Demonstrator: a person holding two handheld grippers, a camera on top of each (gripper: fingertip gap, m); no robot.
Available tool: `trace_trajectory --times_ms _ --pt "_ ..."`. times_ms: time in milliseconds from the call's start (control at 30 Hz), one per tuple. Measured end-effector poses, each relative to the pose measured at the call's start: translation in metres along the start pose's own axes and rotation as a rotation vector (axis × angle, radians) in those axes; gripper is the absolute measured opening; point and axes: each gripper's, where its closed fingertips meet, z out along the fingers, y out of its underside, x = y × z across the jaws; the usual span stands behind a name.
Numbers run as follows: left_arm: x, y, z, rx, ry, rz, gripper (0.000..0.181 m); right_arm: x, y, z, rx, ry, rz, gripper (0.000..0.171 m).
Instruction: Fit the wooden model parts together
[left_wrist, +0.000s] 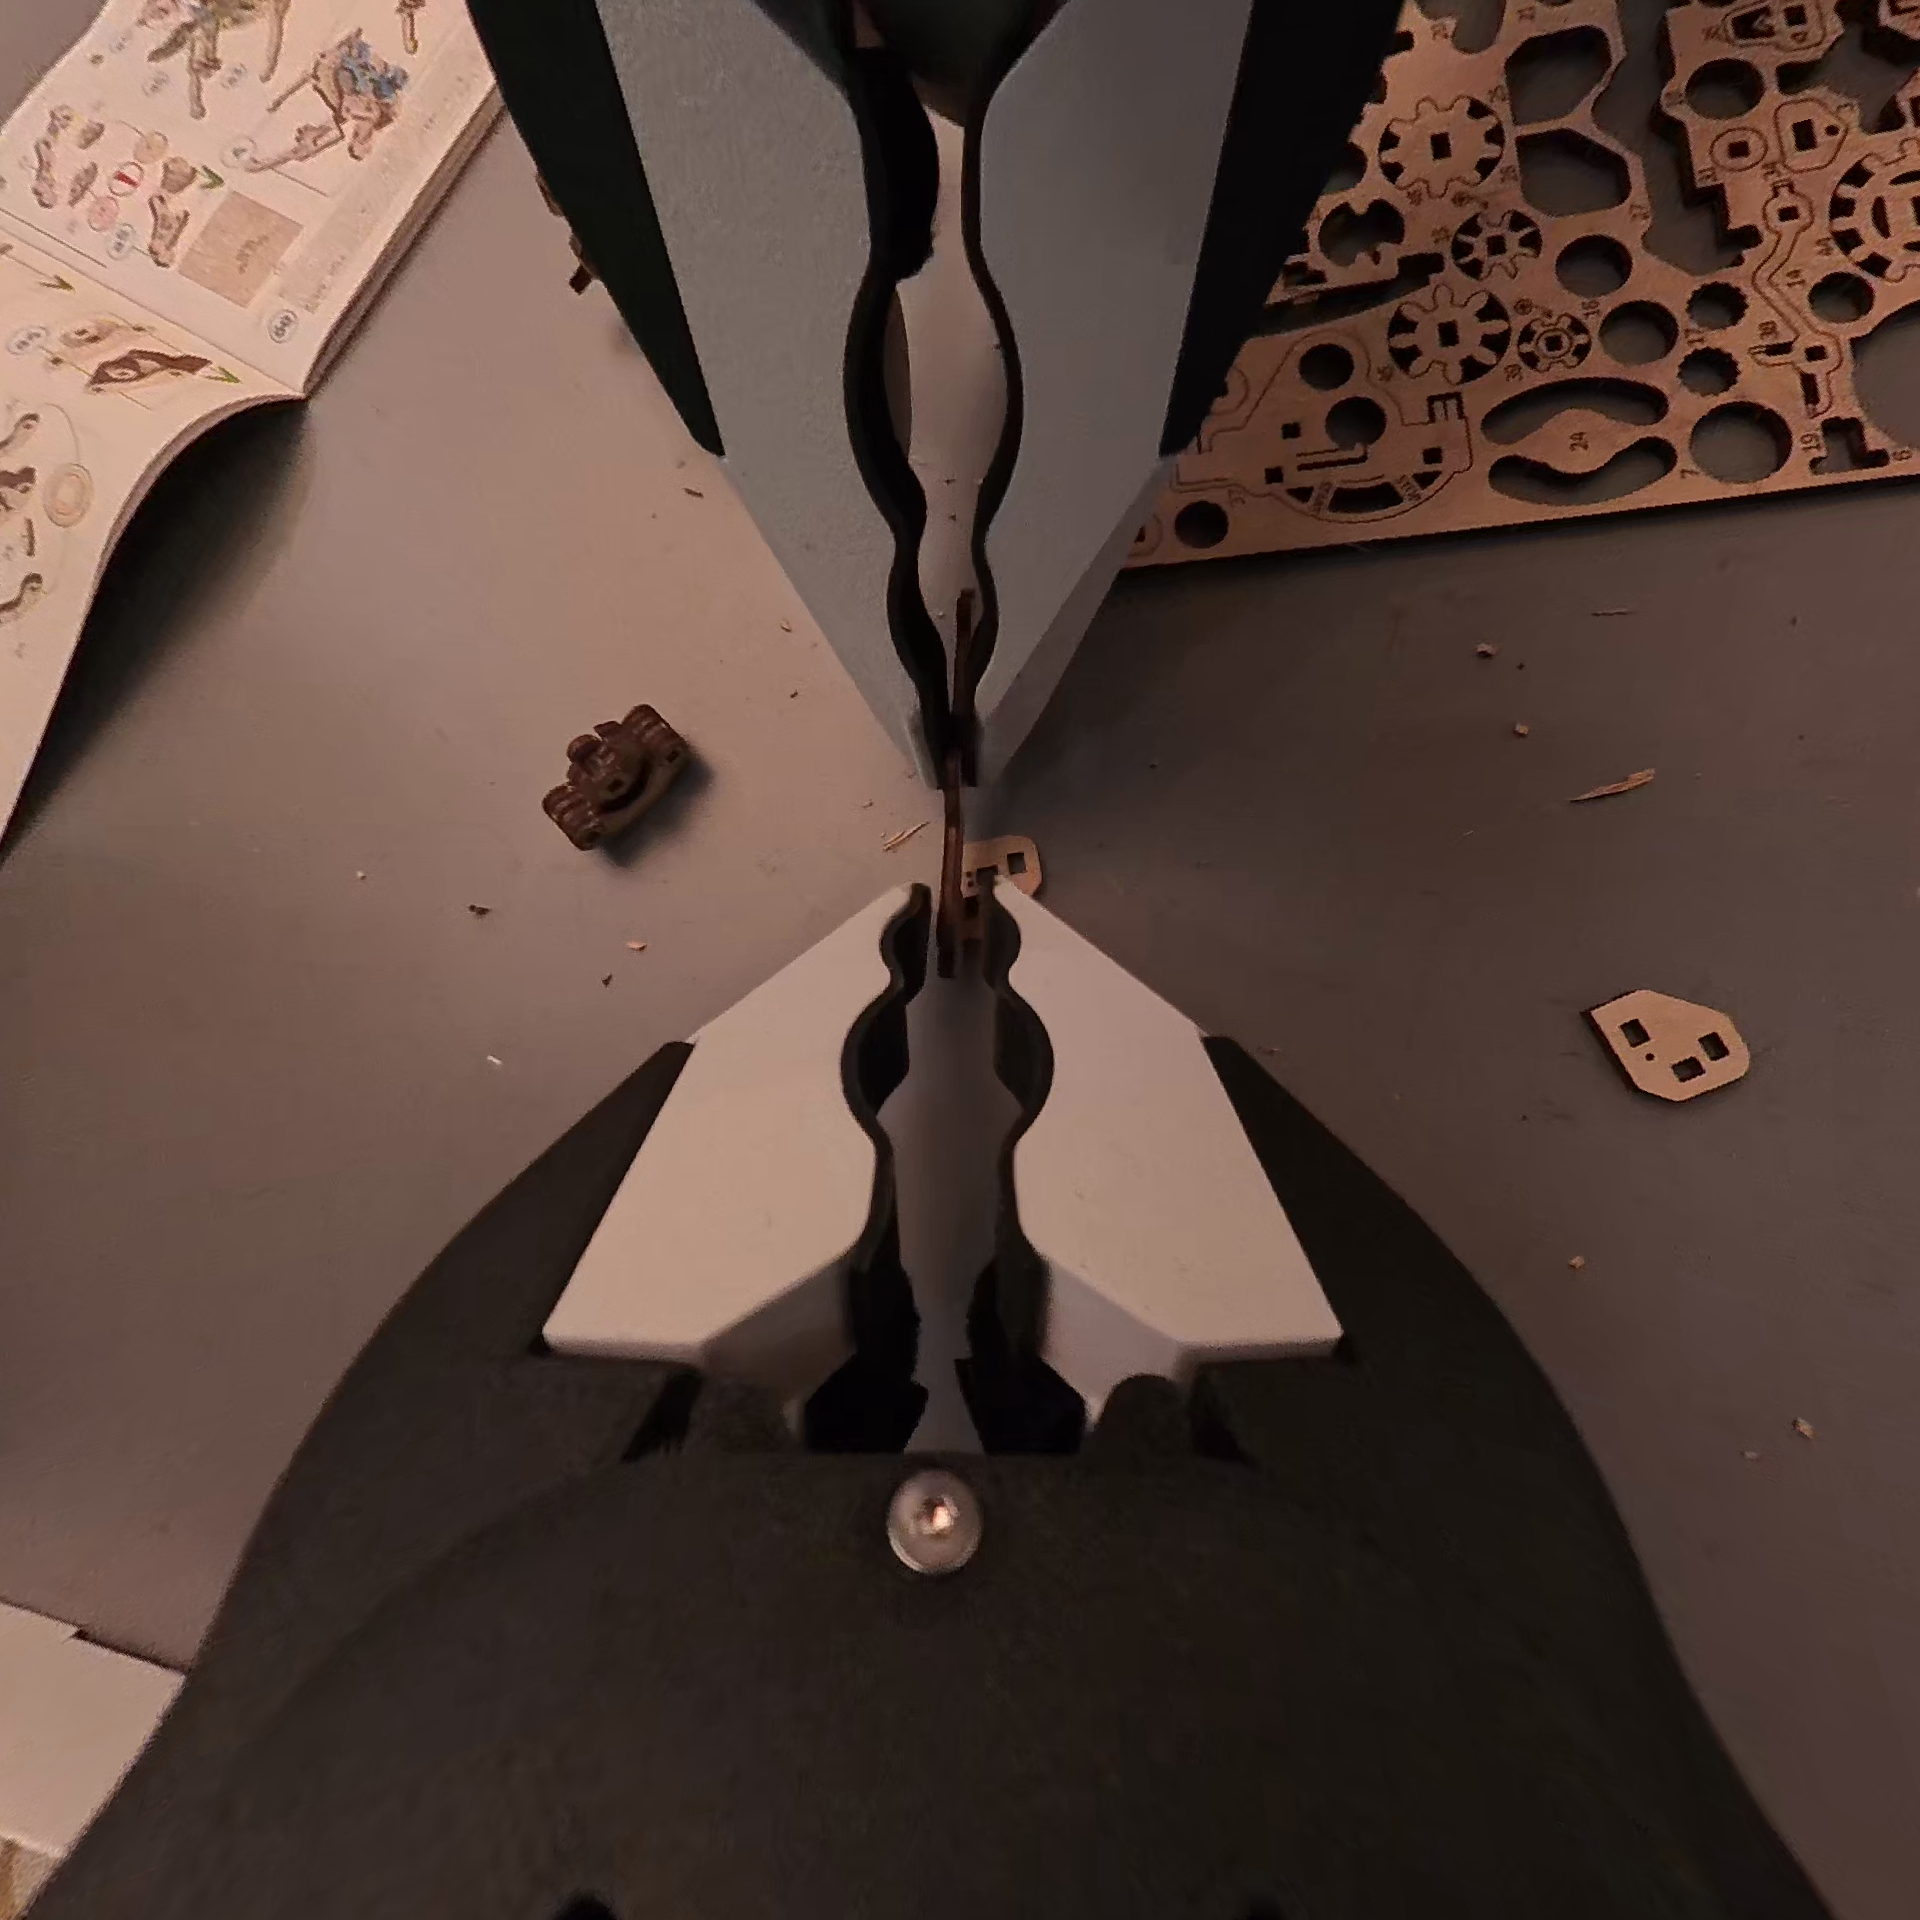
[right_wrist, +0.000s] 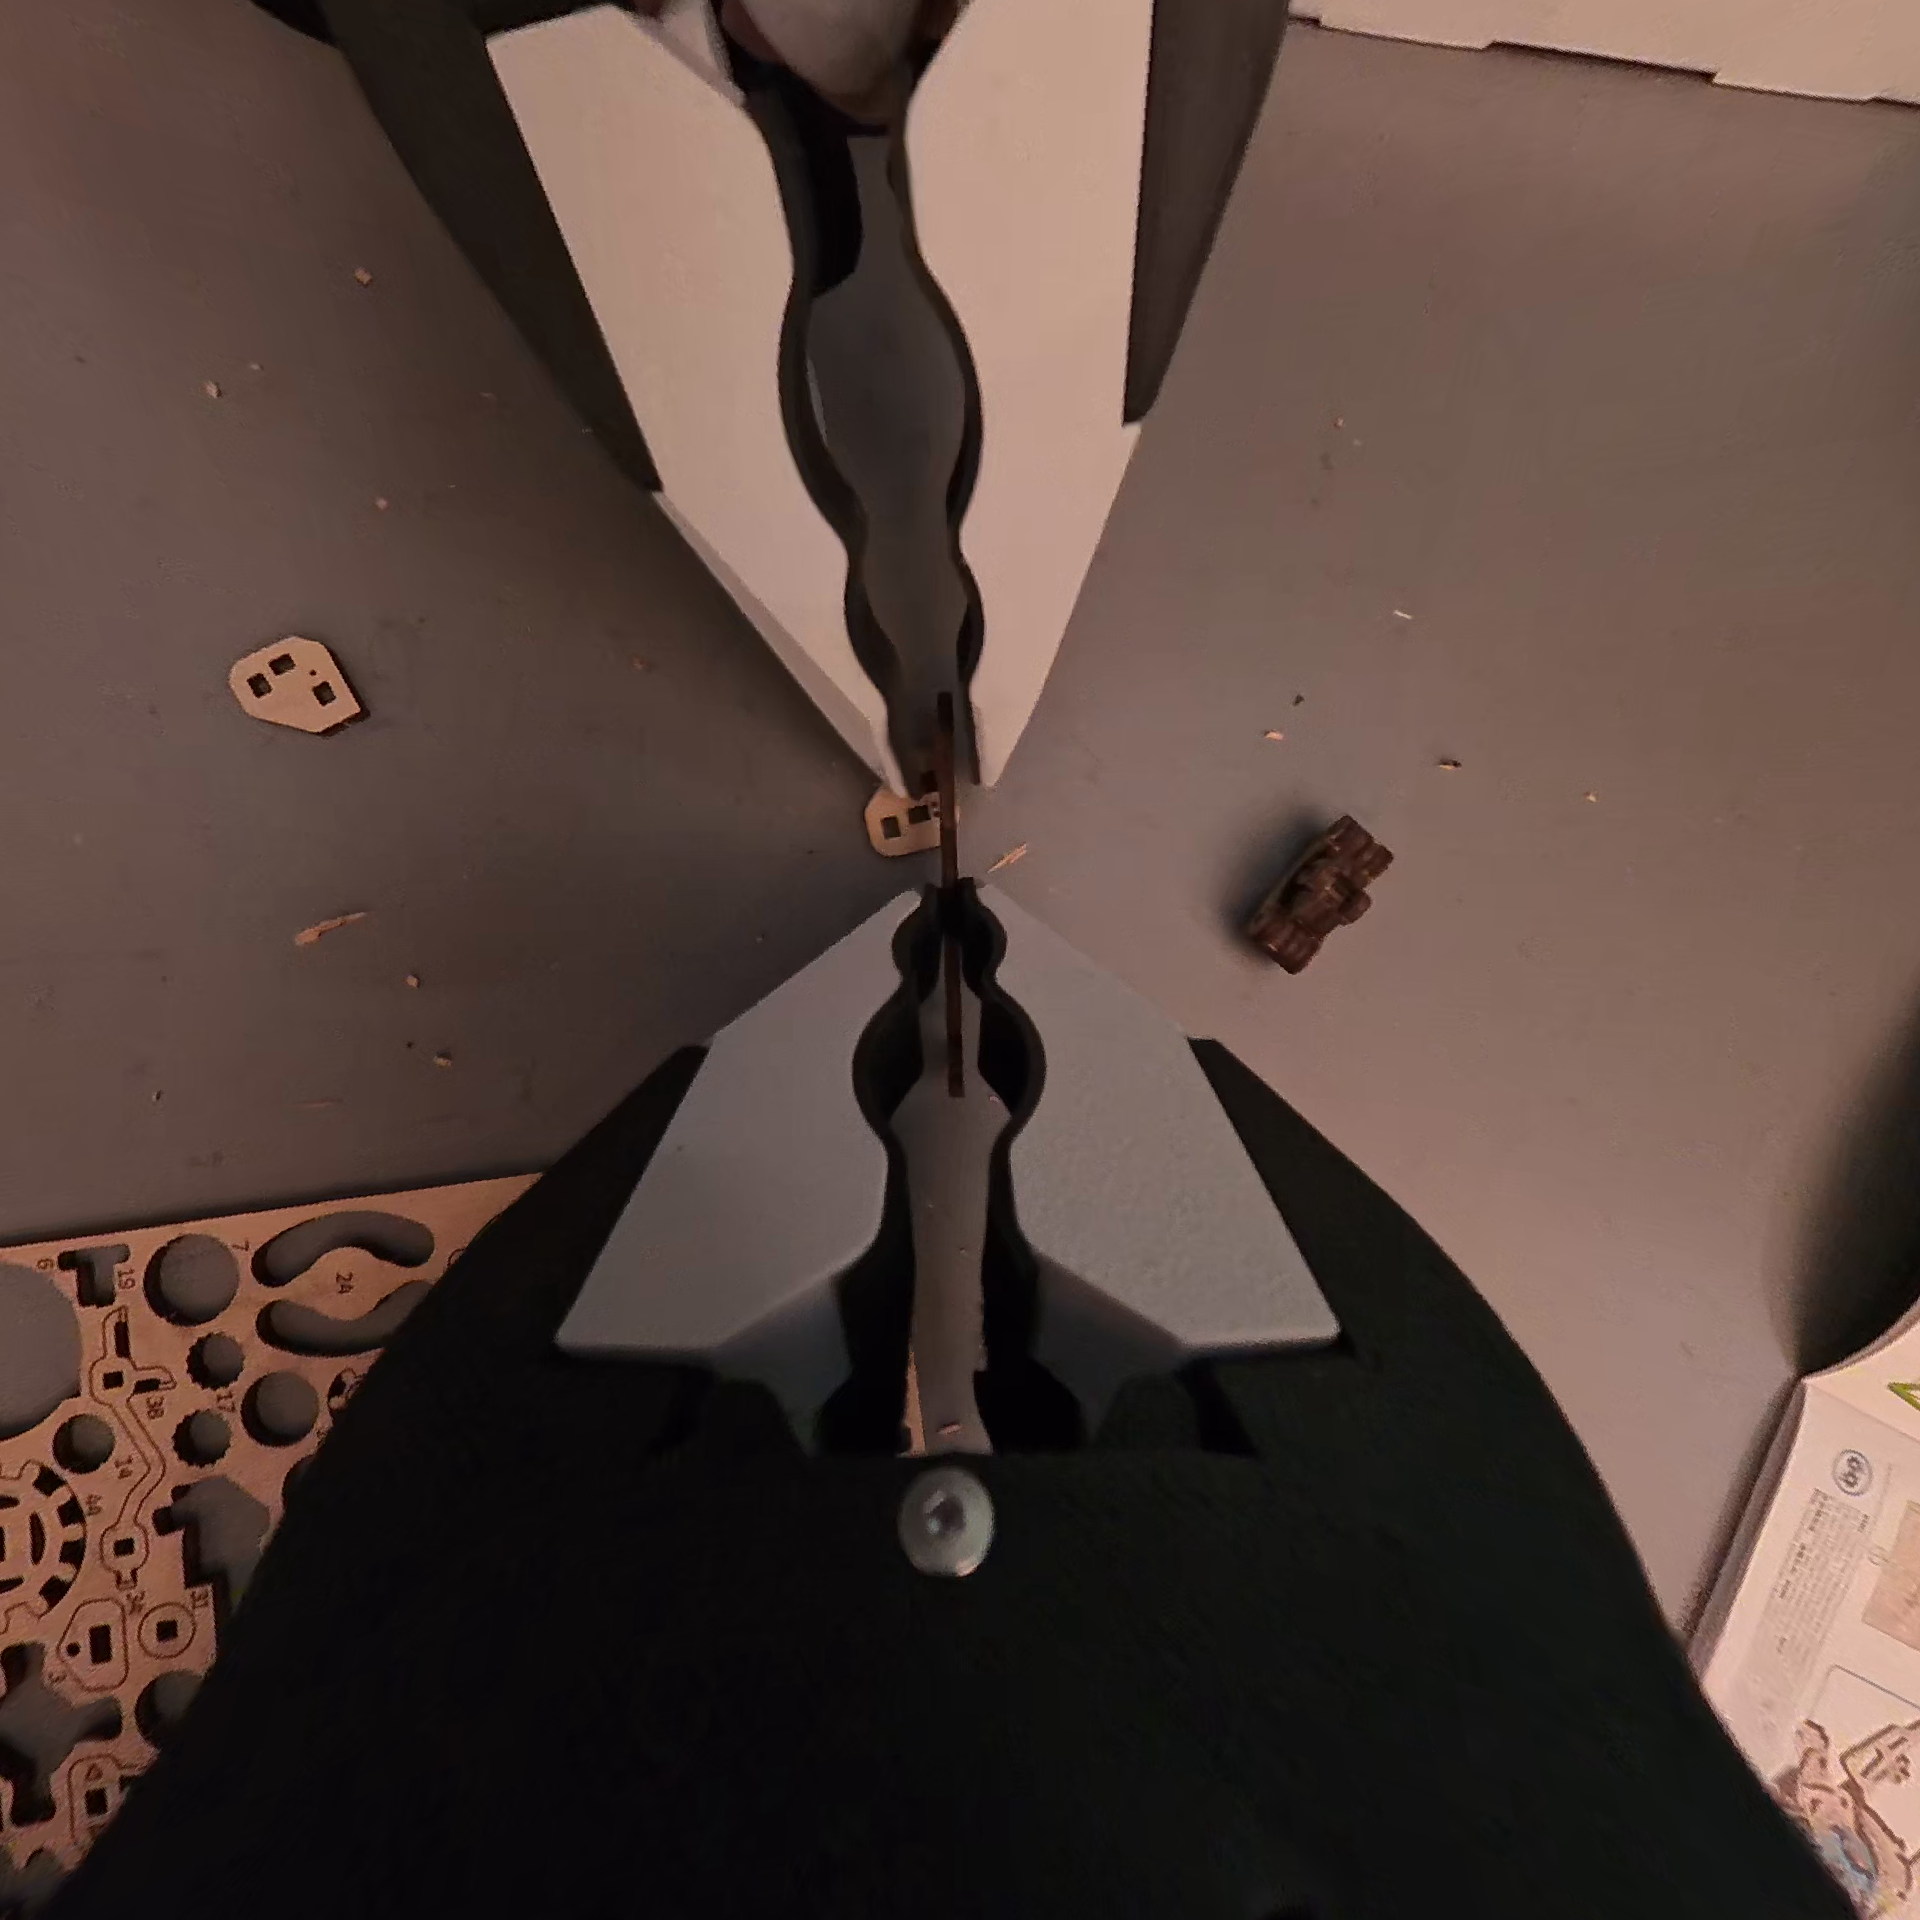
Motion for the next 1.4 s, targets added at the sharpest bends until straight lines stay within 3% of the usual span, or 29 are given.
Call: trace_trajectory --times_ms 67,867,1000,1200,1400 --pt "0.0 -0.002 -0.003 0.012 -0.006 0.005 0.001 0.0 0.0 0.0 0.0 0.003 -0.006 0.002" --pt "-0.002 -0.005 -0.01 0.054 0.033 -0.082 0.001 0.002 -0.007 -0.005 0.079 -0.038 0.06 0.002" --pt "-0.005 -0.009 -0.017 0.093 0.044 -0.132 0.004 0.001 -0.011 -0.009 0.109 -0.077 0.106 0.001" --pt "-0.015 -0.008 -0.029 0.142 0.077 -0.253 0.023 0.005 -0.008 -0.01 0.111 -0.093 0.182 0.001" --pt "-0.007 -0.006 -0.018 0.102 0.084 -0.207 0.025 0.001 -0.011 -0.01 0.112 -0.098 0.157 0.001"
